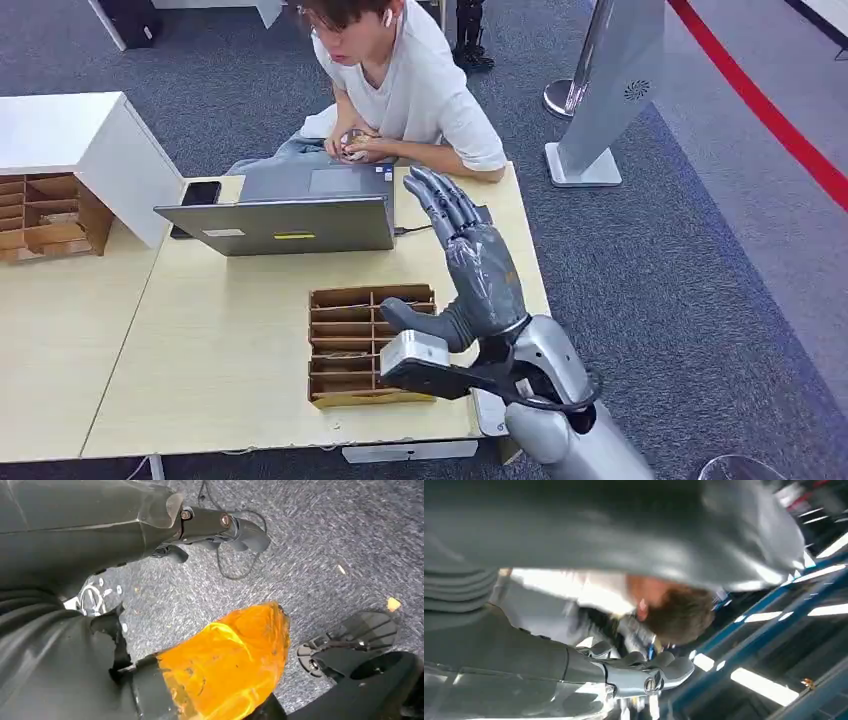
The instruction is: Pass the card to the sensor for recognition and then transmit it.
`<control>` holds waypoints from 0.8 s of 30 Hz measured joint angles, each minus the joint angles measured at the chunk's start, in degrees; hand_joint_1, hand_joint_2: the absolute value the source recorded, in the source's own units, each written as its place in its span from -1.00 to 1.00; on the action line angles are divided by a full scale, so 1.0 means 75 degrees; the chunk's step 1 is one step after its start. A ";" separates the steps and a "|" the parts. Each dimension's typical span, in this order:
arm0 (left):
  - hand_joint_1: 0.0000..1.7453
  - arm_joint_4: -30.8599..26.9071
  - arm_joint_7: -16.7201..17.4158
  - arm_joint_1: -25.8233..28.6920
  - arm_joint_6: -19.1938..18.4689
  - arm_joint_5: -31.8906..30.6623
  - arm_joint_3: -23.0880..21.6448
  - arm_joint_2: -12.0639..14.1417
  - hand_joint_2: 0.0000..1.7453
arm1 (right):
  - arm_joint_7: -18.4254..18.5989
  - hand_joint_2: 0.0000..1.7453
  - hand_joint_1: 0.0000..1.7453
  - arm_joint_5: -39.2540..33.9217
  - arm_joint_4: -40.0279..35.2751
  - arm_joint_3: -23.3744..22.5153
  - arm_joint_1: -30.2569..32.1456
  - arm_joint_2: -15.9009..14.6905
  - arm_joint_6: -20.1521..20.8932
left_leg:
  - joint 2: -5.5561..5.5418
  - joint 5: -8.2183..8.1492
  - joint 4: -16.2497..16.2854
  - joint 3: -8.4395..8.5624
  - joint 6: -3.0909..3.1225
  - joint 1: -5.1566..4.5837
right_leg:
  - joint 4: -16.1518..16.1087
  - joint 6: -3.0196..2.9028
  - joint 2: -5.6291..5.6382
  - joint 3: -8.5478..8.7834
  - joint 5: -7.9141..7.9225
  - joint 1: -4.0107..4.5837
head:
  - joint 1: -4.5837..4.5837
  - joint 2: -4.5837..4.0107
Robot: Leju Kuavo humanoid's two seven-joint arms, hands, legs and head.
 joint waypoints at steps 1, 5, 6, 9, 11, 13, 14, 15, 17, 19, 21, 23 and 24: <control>-1.00 0.0000 -0.0020 0.0013 0.0015 0.0000 0.0020 0.0000 -1.00 | -0.0117 -1.00 -1.00 -0.0266 -0.0064 -0.0020 0.0076 0.0000 0.0053 | 0.0001 0.0000 0.0000 0.0000 0.0000 0.0000 | 0.0000 0.0000 0.0001 -0.0001 0.0000 0.0000 | -0.0003 0.0000; -1.00 0.0000 -0.0055 0.0044 0.0058 0.0003 0.0154 0.0000 -1.00 | -0.0663 -1.00 -1.00 -0.1515 -0.0413 -0.0160 0.0452 0.0000 0.0270 | 0.0000 0.0000 0.0000 0.0000 0.0000 0.0000 | 0.0000 0.0000 -0.0002 0.0000 0.0001 0.0000 | 0.0000 0.0000; -1.00 0.0000 -0.0058 0.0051 0.0061 0.0003 0.0175 0.0000 -1.00 | -0.0778 -1.00 -1.00 -0.1761 -0.0481 -0.0195 0.0536 0.0000 0.0350 | 0.0000 0.0001 0.0000 0.0000 0.0000 0.0000 | 0.0000 0.0000 -0.0001 0.0000 0.0001 0.0000 | 0.0000 0.0000; -1.00 0.0000 -0.0079 0.0058 0.0079 -0.0003 0.0251 0.0000 -1.00 | -0.1008 -1.00 -1.00 -0.2273 -0.0661 -0.0259 0.0731 0.0000 0.0530 | 0.0000 0.0001 0.0000 0.0001 0.0000 0.0000 | 0.0000 -0.0001 -0.0001 0.0000 0.0002 0.0000 | 0.0000 0.0000; -1.00 0.0000 -0.0079 0.0064 0.0105 -0.0003 0.0306 0.0000 -1.00 | -0.1151 -1.00 -1.00 -0.2594 -0.0749 -0.0303 0.0854 0.0000 0.0679 | 0.0000 0.0001 0.0000 0.0001 -0.0001 0.0000 | 0.0000 -0.0001 -0.0001 0.0000 0.0002 0.0000 | 0.0000 0.0000; -1.00 0.0000 -0.0099 0.0071 0.0131 -0.0003 0.0326 0.0000 -1.00 | -0.1265 -1.00 -1.00 -0.2821 -0.0807 -0.0329 0.0965 -0.0003 0.0766 | 0.0000 0.0001 0.0000 0.0001 -0.0001 0.0000 | 0.0000 -0.0001 -0.0001 0.0000 0.0002 0.0000 | 0.0000 0.0000; -1.00 0.0000 -0.0102 0.0077 0.0149 -0.0003 0.0341 0.0000 -1.00 | -0.1335 -1.00 -1.00 -0.2969 -0.0830 -0.0341 0.1022 -0.0003 0.0807 | 0.0000 0.0001 0.0000 0.0001 -0.0001 0.0000 | 0.0000 -0.0001 -0.0001 0.0000 0.0002 0.0000 | 0.0000 0.0000; -1.00 0.0000 -0.0108 0.0084 0.0160 -0.0003 0.0364 0.0000 -1.00 | -0.1410 -1.00 -1.00 -0.3118 -0.0857 -0.0350 0.1078 -0.0003 0.0863 | 0.0000 0.0001 0.0000 0.0001 -0.0001 0.0000 | 0.0000 -0.0001 -0.0001 0.0000 0.0002 0.0000 | 0.0000 0.0000; -1.00 0.0000 -0.0111 0.0099 0.0192 0.0006 0.0388 0.0000 -1.00 | -0.1553 -1.00 -1.00 -0.3423 -0.0888 -0.0353 0.1193 -0.0003 0.0956 | 0.0000 0.0001 0.0000 0.0001 -0.0001 0.0000 | 0.0000 -0.0001 0.0000 0.0000 0.0001 0.0000 | 0.0000 0.0000; -1.00 0.0000 -0.0117 0.0114 0.0219 0.0020 0.0417 0.0000 -1.00 | -0.1652 -1.00 -1.00 -0.3616 -0.0927 -0.0355 0.1312 -0.0006 0.1008 | 0.0000 0.0001 0.0000 0.0000 -0.0001 0.0000 | 0.0000 -0.0001 0.0000 0.0000 0.0001 0.0000 | 0.0000 0.0000; -1.00 0.0000 -0.0122 0.0128 0.0259 0.0032 0.0484 0.0000 -1.00 | -0.1727 -1.00 -1.00 -0.3770 -0.0958 -0.0361 0.1421 -0.0009 0.1023 | 0.0001 0.0001 0.0000 0.0000 -0.0001 0.0000 | 0.0000 -0.0001 0.0000 0.0000 0.0001 0.0000 | 0.0000 0.0000; -1.00 0.0000 -0.0125 0.0143 0.0289 0.0061 0.0504 0.0000 -1.00 | -0.1789 -1.00 -1.00 -0.3852 -0.0976 -0.0367 0.1524 -0.0012 0.1026 | 0.0001 0.0001 0.0000 0.0000 -0.0001 0.0000 | 0.0000 -0.0001 0.0000 0.0000 0.0001 0.0000 | 0.0000 0.0000; -1.00 0.0000 -0.0125 0.0149 0.0303 0.0079 0.0510 0.0000 -1.00 | -0.1801 -1.00 -1.00 -0.3875 -0.0979 -0.0364 0.1579 -0.0012 0.1026 | 0.0001 0.0001 0.0000 0.0000 -0.0001 0.0000 | 0.0000 -0.0001 0.0000 0.0000 0.0001 0.0000 | 0.0000 0.0000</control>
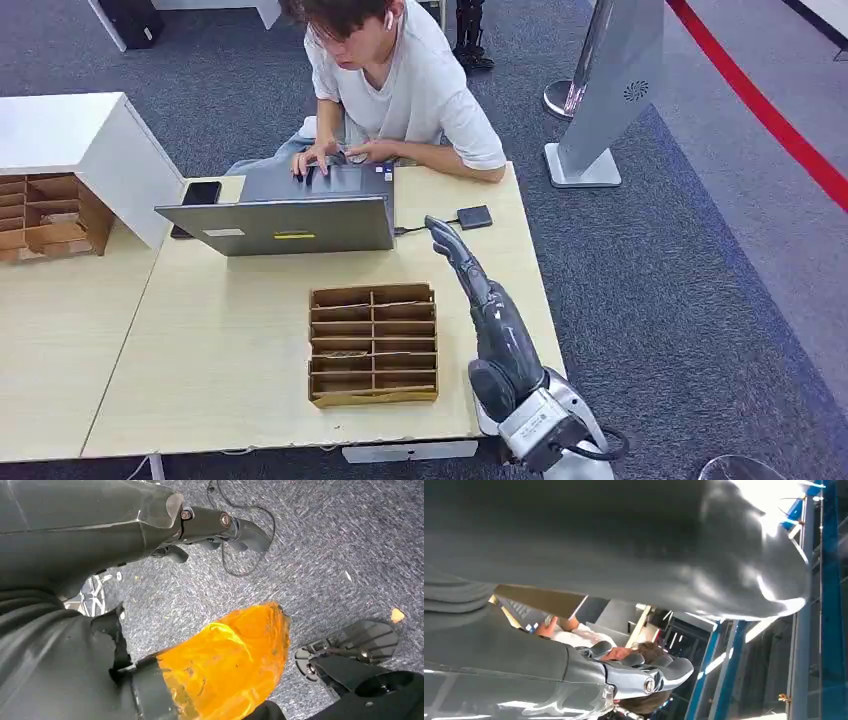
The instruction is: Pass the card to the sensor for recognition and then transmit it.
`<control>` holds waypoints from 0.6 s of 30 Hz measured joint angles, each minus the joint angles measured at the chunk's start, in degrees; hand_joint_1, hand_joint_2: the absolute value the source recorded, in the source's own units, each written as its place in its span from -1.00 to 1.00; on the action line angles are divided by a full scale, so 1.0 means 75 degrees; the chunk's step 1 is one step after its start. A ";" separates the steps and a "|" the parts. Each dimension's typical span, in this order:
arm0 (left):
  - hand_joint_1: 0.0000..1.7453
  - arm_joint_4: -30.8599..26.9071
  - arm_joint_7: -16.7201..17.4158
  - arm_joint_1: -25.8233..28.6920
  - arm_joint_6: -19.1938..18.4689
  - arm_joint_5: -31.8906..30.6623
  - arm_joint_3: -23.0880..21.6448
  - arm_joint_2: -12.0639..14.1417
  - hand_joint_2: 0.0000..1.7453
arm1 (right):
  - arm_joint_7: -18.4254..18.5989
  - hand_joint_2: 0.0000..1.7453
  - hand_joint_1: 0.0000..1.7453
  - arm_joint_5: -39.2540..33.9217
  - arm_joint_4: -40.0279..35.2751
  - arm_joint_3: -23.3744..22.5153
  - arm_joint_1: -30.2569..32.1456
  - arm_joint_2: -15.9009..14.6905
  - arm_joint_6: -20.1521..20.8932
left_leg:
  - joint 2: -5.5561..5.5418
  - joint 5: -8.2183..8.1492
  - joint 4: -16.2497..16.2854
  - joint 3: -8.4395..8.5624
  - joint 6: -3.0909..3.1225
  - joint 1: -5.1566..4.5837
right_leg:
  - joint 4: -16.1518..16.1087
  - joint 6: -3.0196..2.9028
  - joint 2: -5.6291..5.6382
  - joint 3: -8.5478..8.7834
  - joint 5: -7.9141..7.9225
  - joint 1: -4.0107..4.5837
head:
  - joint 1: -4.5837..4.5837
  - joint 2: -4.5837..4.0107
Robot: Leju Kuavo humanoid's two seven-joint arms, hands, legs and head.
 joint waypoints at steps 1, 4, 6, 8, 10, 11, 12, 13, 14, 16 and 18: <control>-1.00 0.0000 0.0000 0.0004 0.0006 0.0006 0.0006 0.0000 -1.00 | -0.0006 -1.00 -1.00 -0.0003 0.0000 -0.0003 0.0040 0.0000 0.0000 | 0.0000 0.0000 0.0000 0.0000 0.0000 0.0000 | 0.0000 0.0000 0.0000 0.0000 0.0000 0.0000 | 0.0000 0.0000; -1.00 0.0000 -0.0006 0.0017 0.0026 0.0009 0.0035 0.0000 -1.00 | -0.0017 1.00 -1.00 0.0061 0.0012 0.0000 0.0129 -0.0003 -0.0020 | 0.0000 0.0000 0.0000 0.0000 0.0000 0.0000 | 0.0000 0.0000 0.0000 0.0000 0.0000 0.0000 | 0.0000 0.0000; -1.00 0.0000 -0.0009 0.0024 0.0038 0.0009 0.0058 0.0000 -1.00 | -0.0015 1.00 -1.00 0.0257 0.0044 0.0000 0.0161 -0.0009 -0.0082 | 0.0000 0.0000 0.0000 0.0000 0.0000 0.0000 | 0.0000 0.0000 0.0000 0.0000 0.0000 0.0000 | 0.0000 0.0000; -1.00 0.0000 -0.0009 0.0029 0.0047 0.0009 0.0070 0.0000 -1.00 | -0.0009 1.00 -1.00 0.0332 0.0076 0.0000 0.0177 -0.0012 -0.0137 | 0.0000 0.0000 0.0000 0.0000 0.0000 0.0000 | 0.0000 0.0000 0.0000 0.0000 0.0001 0.0000 | 0.0000 0.0000; -1.00 0.0000 -0.0009 0.0032 0.0053 0.0012 0.0082 0.0000 -1.00 | 0.0000 1.00 -1.00 0.0417 0.0087 0.0000 0.0180 -0.0015 -0.0175 | 0.0000 0.0000 0.0000 0.0000 0.0000 0.0000 | 0.0000 0.0000 0.0000 0.0000 0.0000 0.0000 | 0.0000 0.0000; -1.00 0.0000 -0.0009 0.0032 0.0058 0.0012 0.0099 0.0000 -1.00 | 0.0026 1.00 -1.00 0.0567 0.0105 0.0000 0.0180 -0.0017 -0.0230 | 0.0000 0.0000 0.0000 0.0000 0.0000 0.0000 | 0.0000 0.0000 0.0000 0.0000 0.0000 0.0000 | 0.0000 0.0000; -1.00 0.0000 -0.0009 0.0032 0.0067 0.0012 0.0119 0.0000 -1.00 | 0.0076 1.00 -1.00 0.0782 0.0125 0.0009 0.0180 -0.0018 -0.0326 | 0.0000 0.0000 0.0000 0.0000 0.0000 0.0000 | 0.0000 0.0000 0.0000 0.0000 0.0000 0.0000 | 0.0000 0.0000; -1.00 0.0000 -0.0009 0.0032 0.0067 0.0012 0.0137 0.0000 -1.00 | 0.0122 1.00 -1.00 0.1024 0.0151 0.0020 0.0180 -0.0020 -0.0425 | 0.0000 0.0000 0.0000 0.0000 0.0000 0.0000 | 0.0000 0.0000 0.0000 0.0000 0.0000 0.0000 | 0.0000 0.0000; -1.00 0.0000 -0.0009 0.0034 0.0067 0.0012 0.0149 0.0000 -1.00 | 0.0177 1.00 -1.00 0.1254 0.0175 0.0041 0.0179 -0.0020 -0.0512 | 0.0000 0.0000 0.0000 0.0000 0.0000 0.0000 | 0.0000 0.0000 0.0000 0.0000 0.0000 0.0000 | 0.0000 0.0000; -1.00 0.0000 -0.0009 0.0033 0.0067 0.0009 0.0184 0.0000 -1.00 | 0.0280 1.00 -1.00 0.1744 0.0233 0.0111 0.0178 -0.0023 -0.0693 | 0.0000 0.0000 0.0000 -0.0001 0.0000 0.0000 | 0.0000 0.0000 0.0000 0.0000 0.0000 0.0000 | 0.0000 0.0000; -1.00 0.0000 -0.0006 0.0034 0.0067 0.0009 0.0189 0.0000 -1.00 | 0.0373 1.00 -1.00 0.2186 0.0306 0.0198 0.0174 -0.0035 -0.0869 | 0.0000 0.0000 0.0000 -0.0001 0.0000 0.0000 | 0.0000 0.0000 0.0000 0.0000 0.0000 0.0000 | -0.0003 0.0000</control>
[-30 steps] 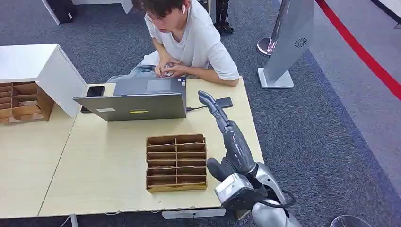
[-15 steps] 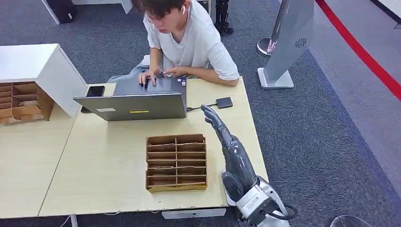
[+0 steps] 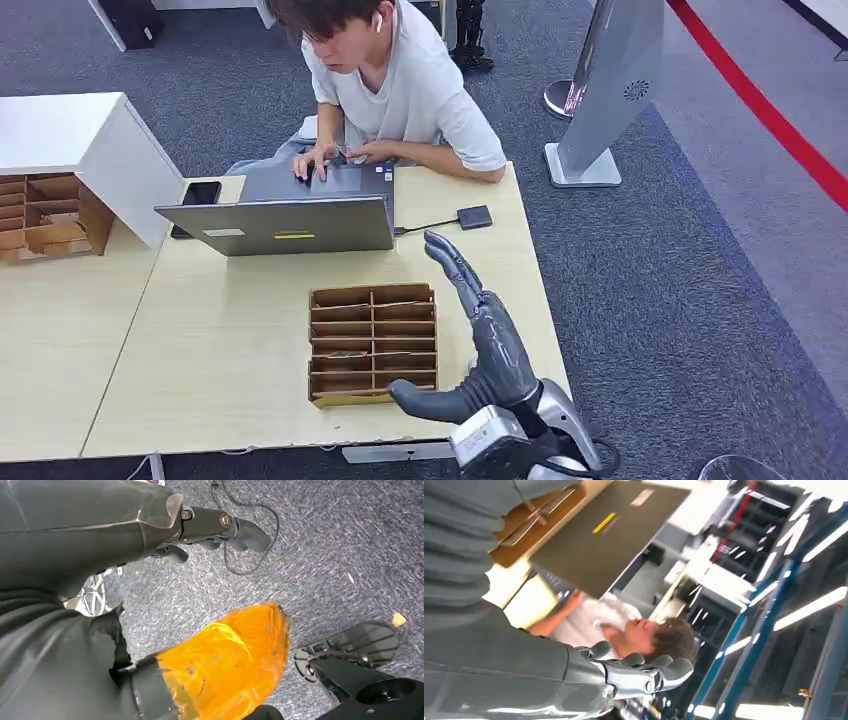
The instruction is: Pass the card to the sensor for recognition and then transmit it.
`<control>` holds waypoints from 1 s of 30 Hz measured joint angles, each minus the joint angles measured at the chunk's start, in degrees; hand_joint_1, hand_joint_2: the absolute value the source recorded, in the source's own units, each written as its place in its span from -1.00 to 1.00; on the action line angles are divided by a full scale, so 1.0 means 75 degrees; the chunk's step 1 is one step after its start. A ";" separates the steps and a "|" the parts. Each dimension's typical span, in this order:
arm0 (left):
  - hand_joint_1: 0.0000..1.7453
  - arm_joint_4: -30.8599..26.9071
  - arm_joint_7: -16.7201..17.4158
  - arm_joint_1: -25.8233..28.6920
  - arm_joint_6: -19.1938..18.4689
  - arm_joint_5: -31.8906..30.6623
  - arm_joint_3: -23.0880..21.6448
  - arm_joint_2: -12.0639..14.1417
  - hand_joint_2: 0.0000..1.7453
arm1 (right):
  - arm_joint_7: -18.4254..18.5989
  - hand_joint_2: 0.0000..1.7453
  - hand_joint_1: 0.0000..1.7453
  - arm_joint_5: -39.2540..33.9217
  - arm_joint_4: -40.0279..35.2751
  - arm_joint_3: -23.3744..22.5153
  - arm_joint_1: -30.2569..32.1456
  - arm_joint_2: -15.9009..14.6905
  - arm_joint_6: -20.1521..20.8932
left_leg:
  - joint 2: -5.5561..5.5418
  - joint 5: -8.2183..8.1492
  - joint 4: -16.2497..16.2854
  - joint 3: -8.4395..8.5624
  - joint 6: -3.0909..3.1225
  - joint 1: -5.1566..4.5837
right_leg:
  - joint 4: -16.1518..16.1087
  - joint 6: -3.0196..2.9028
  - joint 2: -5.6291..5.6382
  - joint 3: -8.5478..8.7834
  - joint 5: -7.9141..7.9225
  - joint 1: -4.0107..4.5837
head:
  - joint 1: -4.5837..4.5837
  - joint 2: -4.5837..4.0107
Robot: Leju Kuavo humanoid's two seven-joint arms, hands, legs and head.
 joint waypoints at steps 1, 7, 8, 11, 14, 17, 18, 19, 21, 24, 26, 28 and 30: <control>-1.00 0.0000 0.0000 0.0000 0.0000 0.0000 0.0006 0.0000 -1.00 | 0.0049 1.00 -1.00 0.0188 0.0035 0.0037 -0.0003 -0.0009 -0.0069 | 0.0000 0.0000 0.0000 0.0000 0.0000 0.0000 | 0.0000 0.0000 0.0000 0.0000 0.0000 0.0000 | 0.0003 0.0000; -1.00 0.0000 0.0000 0.0000 -0.0049 -0.0032 0.0047 0.0000 -1.00 | 0.0332 1.00 -1.00 0.1262 0.0244 0.0282 -0.0037 -0.0061 -0.0466 | 0.0000 0.0000 0.0000 0.0000 0.0000 0.0000 | 0.0000 0.0000 0.0000 0.0000 0.0000 0.0000 | 0.0003 0.0000; -1.00 0.0000 0.0000 0.0000 -0.0055 -0.0047 0.0047 0.0000 -1.00 | 0.0379 1.00 -1.00 0.1440 0.0283 0.0318 -0.0053 -0.0070 -0.0527 | 0.0000 0.0000 0.0000 0.0000 0.0000 0.0000 | 0.0000 0.0000 0.0000 0.0000 0.0000 0.0000 | 0.0003 0.0000; -1.00 0.0000 0.0000 0.0000 -0.0067 -0.0070 0.0055 0.0000 -1.00 | 0.0487 1.00 -1.00 0.1798 0.0391 0.0417 -0.0102 -0.0108 -0.0612 | 0.0000 0.0000 0.0000 0.0000 0.0000 0.0000 | 0.0000 0.0000 0.0000 0.0000 0.0000 0.0000 | 0.0003 0.0000; -1.00 0.0000 0.0009 -0.0001 -0.0073 -0.0114 0.0076 0.0000 -1.00 | 0.0703 1.00 -1.00 0.2334 0.0536 0.0533 -0.0170 -0.0157 -0.0775 | 0.0000 0.0000 0.0000 0.0000 0.0000 0.0000 | 0.0000 0.0000 0.0000 0.0000 0.0000 0.0000 | 0.0003 0.0000; -1.00 0.0000 0.0014 -0.0003 -0.0099 -0.0151 0.0134 -0.0003 -1.00 | 0.0918 1.00 -1.00 0.2866 0.0685 0.0632 -0.0223 -0.0183 -0.0871 | 0.0000 0.0000 0.0000 0.0000 0.0000 0.0000 | 0.0000 0.0000 0.0000 0.0000 0.0000 0.0000 | 0.0003 0.0000; -1.00 0.0000 0.0015 -0.0003 -0.0117 -0.0166 0.0143 -0.0003 -1.00 | 0.0997 1.00 -1.00 0.3037 0.0734 0.0661 -0.0249 -0.0189 -0.0894 | 0.0000 0.0000 0.0000 0.0000 0.0000 0.0000 | 0.0000 0.0000 0.0000 0.0000 0.0000 0.0000 | 0.0003 0.0000; -1.00 0.0000 0.0023 -0.0003 -0.0137 -0.0184 0.0152 -0.0003 -1.00 | 0.1096 1.00 -1.00 0.3244 0.0790 0.0705 -0.0292 -0.0204 -0.0912 | 0.0000 0.0000 0.0000 0.0000 0.0000 0.0000 | 0.0000 0.0000 0.0000 0.0000 0.0000 0.0000 | 0.0003 0.0000; -1.00 0.0000 0.0029 -0.0009 -0.0160 -0.0230 0.0169 -0.0003 -1.00 | 0.1323 1.00 -1.00 0.3734 0.0932 0.0813 -0.0372 -0.0250 -0.0906 | 0.0000 0.0000 0.0000 0.0001 0.0000 0.0000 | 0.0000 0.0000 0.0000 0.0000 0.0000 0.0000 | 0.0003 0.0000; -1.00 0.0000 0.0035 -0.0009 -0.0186 -0.0277 0.0178 -0.0003 -1.00 | 0.1477 1.00 -1.00 0.4051 0.1074 0.0932 -0.0498 -0.0311 -0.0877 | 0.0001 0.0000 0.0000 0.0001 0.0000 0.0000 | 0.0000 0.0000 0.0001 0.0000 0.0001 0.0000 | 0.0003 0.0000; -1.00 0.0000 0.0061 -0.0021 -0.0210 -0.0297 0.0181 -0.0003 -1.00 | 0.1539 1.00 -1.00 0.4202 0.1166 0.1003 -0.0583 -0.0361 -0.0821 | 0.0000 0.0000 0.0000 0.0001 0.0000 0.0000 | 0.0000 0.0000 0.0001 0.0000 0.0001 0.0000 | 0.0003 0.0000; -1.00 0.0000 0.0076 -0.0022 -0.0233 -0.0321 0.0178 -0.0003 -1.00 | 0.1588 1.00 -1.00 0.4324 0.1244 0.1090 -0.0666 -0.0408 -0.0760 | 0.0000 0.0000 0.0000 0.0001 0.0000 0.0000 | 0.0000 0.0000 0.0001 0.0000 0.0001 0.0000 | 0.0003 0.0000; -1.00 0.0000 0.0076 -0.0027 -0.0236 -0.0329 0.0178 -0.0003 -1.00 | 0.1600 1.00 -1.00 0.4353 0.1294 0.1151 -0.0712 -0.0440 -0.0754 | 0.0000 0.0000 0.0000 0.0001 0.0000 0.0000 | 0.0000 0.0000 0.0001 0.0000 0.0001 0.0000 | 0.0003 0.0000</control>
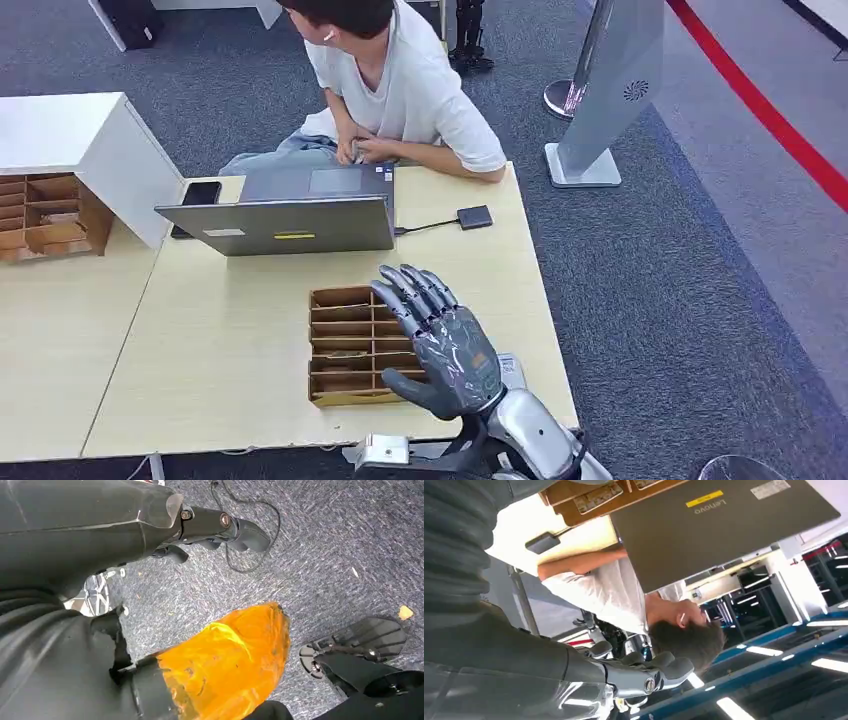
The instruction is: Pass the card to the sensor for recognition and then transmit it.
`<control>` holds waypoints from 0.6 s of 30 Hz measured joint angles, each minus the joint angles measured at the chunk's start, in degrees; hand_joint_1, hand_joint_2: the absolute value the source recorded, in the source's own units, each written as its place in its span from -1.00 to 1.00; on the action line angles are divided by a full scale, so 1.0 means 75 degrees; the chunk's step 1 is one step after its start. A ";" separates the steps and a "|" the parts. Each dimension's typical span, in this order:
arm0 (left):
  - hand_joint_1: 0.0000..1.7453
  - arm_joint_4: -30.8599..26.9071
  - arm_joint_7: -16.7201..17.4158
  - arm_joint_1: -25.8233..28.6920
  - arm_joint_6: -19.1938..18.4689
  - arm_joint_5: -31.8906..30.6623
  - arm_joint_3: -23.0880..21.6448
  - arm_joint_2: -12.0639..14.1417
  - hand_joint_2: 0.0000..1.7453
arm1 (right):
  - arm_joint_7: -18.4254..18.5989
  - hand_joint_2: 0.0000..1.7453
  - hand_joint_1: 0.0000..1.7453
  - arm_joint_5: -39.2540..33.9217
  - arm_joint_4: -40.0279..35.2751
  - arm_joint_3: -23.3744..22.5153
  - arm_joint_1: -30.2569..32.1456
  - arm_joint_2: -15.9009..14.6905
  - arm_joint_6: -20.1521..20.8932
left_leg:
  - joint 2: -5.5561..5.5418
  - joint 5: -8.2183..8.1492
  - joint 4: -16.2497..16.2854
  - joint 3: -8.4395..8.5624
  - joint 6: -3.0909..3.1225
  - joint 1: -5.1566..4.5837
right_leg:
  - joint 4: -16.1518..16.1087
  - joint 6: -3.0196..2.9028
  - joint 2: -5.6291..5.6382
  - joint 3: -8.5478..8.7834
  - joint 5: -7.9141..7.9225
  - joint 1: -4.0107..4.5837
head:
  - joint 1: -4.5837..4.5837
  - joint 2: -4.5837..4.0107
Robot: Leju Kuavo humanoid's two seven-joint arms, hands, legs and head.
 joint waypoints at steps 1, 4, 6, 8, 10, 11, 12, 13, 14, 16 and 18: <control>-1.00 0.0000 0.0000 0.0000 0.0000 -0.0006 0.0003 0.0000 -1.00 | 0.0012 1.00 -1.00 0.0026 0.0029 0.0020 -0.0012 -0.0018 0.0000 | 0.0000 0.0000 0.0000 0.0000 0.0000 0.0000 | 0.0000 0.0000 0.0000 0.0000 0.0000 0.0000 | 0.0000 0.0000; -1.00 0.0000 0.0000 -0.0001 -0.0003 -0.0038 0.0003 0.0000 -1.00 | 0.0082 1.00 -1.00 0.0117 0.0087 0.0099 -0.0067 -0.0073 0.0082 | 0.0000 0.0000 0.0000 0.0000 0.0000 0.0000 | 0.0000 0.0000 0.0001 0.0000 0.0000 0.0000 | 0.0000 0.0000; -1.00 0.0000 0.0000 -0.0006 -0.0006 -0.0061 0.0003 0.0000 -1.00 | 0.0149 1.00 -1.00 0.0222 0.0134 0.0192 -0.0111 -0.0111 0.0137 | 0.0000 0.0000 0.0000 0.0000 0.0000 0.0000 | 0.0000 0.0000 0.0000 0.0000 0.0000 0.0000 | 0.0000 0.0000; -1.00 0.0000 0.0003 -0.0006 -0.0012 -0.0087 0.0006 0.0000 -1.00 | 0.0219 1.00 -1.00 0.0289 0.0178 0.0271 -0.0151 -0.0140 0.0204 | 0.0000 0.0000 0.0000 0.0000 0.0000 0.0000 | 0.0000 0.0000 0.0000 -0.0001 0.0000 0.0000 | -0.0003 0.0000; -1.00 0.0000 0.0003 -0.0012 -0.0012 -0.0102 0.0006 0.0000 -1.00 | 0.0262 1.00 -1.00 0.0329 0.0224 0.0353 -0.0199 -0.0181 0.0239 | 0.0000 0.0000 0.0000 0.0000 0.0000 0.0000 | 0.0000 0.0000 0.0000 0.0000 0.0000 0.0000 | 0.0000 0.0000; -1.00 0.0000 0.0003 -0.0014 -0.0015 -0.0105 0.0006 0.0000 -1.00 | 0.0265 1.00 -1.00 0.0338 0.0245 0.0376 -0.0214 -0.0192 0.0245 | 0.0000 0.0000 0.0000 0.0000 0.0000 0.0000 | 0.0000 0.0000 0.0000 0.0000 0.0000 0.0000 | 0.0000 0.0000; -1.00 0.0000 0.0003 -0.0013 -0.0017 -0.0105 0.0009 0.0000 -1.00 | 0.0271 1.00 -1.00 0.0350 0.0253 0.0393 -0.0229 -0.0198 0.0282 | 0.0000 0.0000 0.0000 0.0000 0.0000 0.0000 | 0.0000 0.0000 0.0000 0.0000 0.0000 0.0000 | 0.0000 0.0000; -1.00 0.0000 0.0006 -0.0014 -0.0026 -0.0122 0.0009 0.0000 -1.00 | 0.0274 1.00 -1.00 0.0358 0.0271 0.0414 -0.0251 -0.0210 0.0324 | 0.0000 0.0000 0.0000 0.0000 0.0000 0.0000 | 0.0000 0.0000 0.0000 0.0000 0.0000 0.0000 | 0.0000 0.0000; -1.00 0.0000 0.0015 -0.0016 -0.0038 -0.0134 0.0009 0.0000 -1.00 | 0.0285 1.00 -1.00 0.0373 0.0288 0.0434 -0.0280 -0.0224 0.0398 | 0.0000 0.0000 0.0000 0.0000 0.0000 0.0000 | 0.0000 0.0000 0.0000 0.0000 0.0000 0.0000 | 0.0000 0.0000; -1.00 0.0000 0.0026 -0.0019 -0.0061 -0.0172 0.0012 0.0000 -1.00 | 0.0359 1.00 -1.00 0.0390 0.0332 0.0501 -0.0329 -0.0251 0.0507 | 0.0000 0.0000 0.0000 0.0000 0.0000 0.0000 | 0.0000 0.0000 0.0000 0.0000 0.0000 0.0000 | 0.0000 0.0000; -1.00 0.0000 0.0029 -0.0020 -0.0061 -0.0201 0.0023 0.0000 -1.00 | 0.0410 1.00 -1.00 0.0396 0.0372 0.0556 -0.0360 -0.0271 0.0576 | 0.0000 0.0000 0.0000 0.0000 0.0000 0.0000 | 0.0000 0.0000 0.0000 0.0000 0.0000 0.0000 | -0.0003 0.0000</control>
